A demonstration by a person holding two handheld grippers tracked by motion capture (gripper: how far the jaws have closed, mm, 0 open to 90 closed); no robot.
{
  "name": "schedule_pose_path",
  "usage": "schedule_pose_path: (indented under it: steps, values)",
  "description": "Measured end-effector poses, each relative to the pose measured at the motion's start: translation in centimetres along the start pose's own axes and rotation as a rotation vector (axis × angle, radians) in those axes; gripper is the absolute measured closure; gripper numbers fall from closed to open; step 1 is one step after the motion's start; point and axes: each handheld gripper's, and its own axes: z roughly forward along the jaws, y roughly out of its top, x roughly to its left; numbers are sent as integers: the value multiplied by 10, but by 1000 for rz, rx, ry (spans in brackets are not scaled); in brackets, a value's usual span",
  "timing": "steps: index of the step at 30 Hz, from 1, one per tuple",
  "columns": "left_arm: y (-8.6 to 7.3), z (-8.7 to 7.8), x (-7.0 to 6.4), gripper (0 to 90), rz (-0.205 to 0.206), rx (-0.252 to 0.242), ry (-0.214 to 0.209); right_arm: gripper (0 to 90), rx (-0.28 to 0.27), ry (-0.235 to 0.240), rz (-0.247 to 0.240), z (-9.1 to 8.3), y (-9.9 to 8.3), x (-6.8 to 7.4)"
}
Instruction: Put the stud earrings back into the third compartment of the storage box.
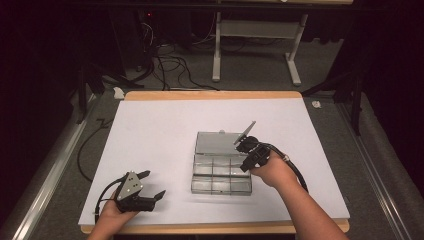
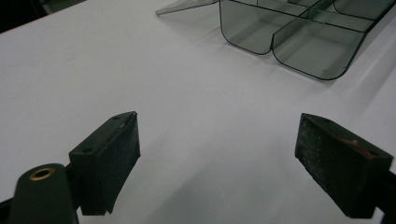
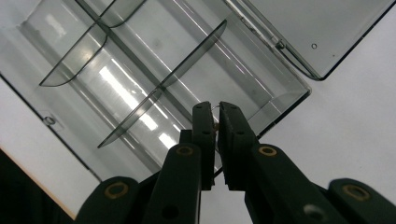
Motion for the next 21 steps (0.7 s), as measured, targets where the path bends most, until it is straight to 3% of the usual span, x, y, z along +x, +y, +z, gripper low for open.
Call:
schedule_pose_path:
  steps: [8, 11, 13, 14, 16, 17, 21]
  values:
    - [0, 1, 0, 146, 1, 3, -1, 863, 35, -12, -8, 16, 11, -4]
    - [0, 1, 0, 147, -2, 7, -3, 862, 43, 0, 30, 22, 13, -4]
    - [0, 0, 0, 147, 5, 2, -4, 862, 47, 1, 15, 28, 14, -7]
    - [0, 0, 0, 146, 5, 3, -5, 863, 55, 3, 38, 30, 14, -6]
    - [0, 1, 1, 147, -2, 10, -7, 862, 67, 0, 30, 34, 15, -6]
    - [0, 1, 1, 146, -1, 11, -6, 862, 67, -5, 2, 36, 15, -8]
    - [0, 0, 0, 146, 4, 4, -7, 860, 73, 11, 21, 42, 17, -6]
